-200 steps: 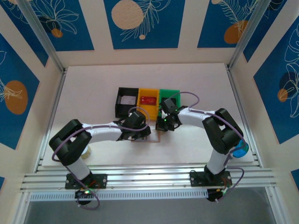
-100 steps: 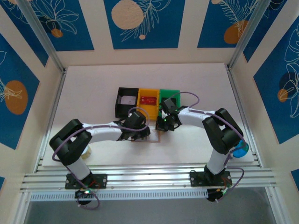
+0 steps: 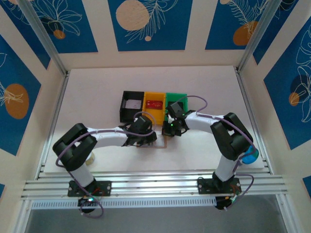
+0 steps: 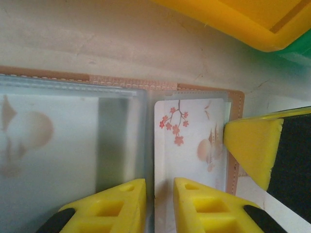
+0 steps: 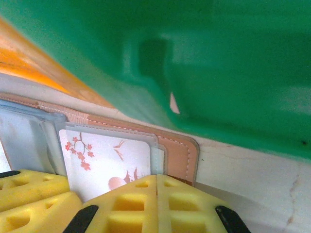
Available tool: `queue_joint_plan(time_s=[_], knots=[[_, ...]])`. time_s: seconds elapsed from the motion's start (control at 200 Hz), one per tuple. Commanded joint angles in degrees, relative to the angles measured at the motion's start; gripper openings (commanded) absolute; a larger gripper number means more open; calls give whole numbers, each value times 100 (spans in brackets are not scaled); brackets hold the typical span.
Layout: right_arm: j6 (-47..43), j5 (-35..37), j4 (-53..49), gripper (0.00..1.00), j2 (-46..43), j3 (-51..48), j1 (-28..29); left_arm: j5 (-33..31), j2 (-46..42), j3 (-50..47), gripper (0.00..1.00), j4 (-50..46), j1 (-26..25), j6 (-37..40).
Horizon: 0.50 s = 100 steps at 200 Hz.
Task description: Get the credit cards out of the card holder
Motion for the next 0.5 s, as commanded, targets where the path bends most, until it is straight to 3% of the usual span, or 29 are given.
queue_joint_plan(time_s=[0.0, 0.495], knots=[[-8, -180, 95, 0, 208, 8, 83, 38, 195, 59, 22, 15, -51, -61], [-2, -254, 133, 0, 210, 4, 90, 40, 195, 35, 13, 133, -46, -155]])
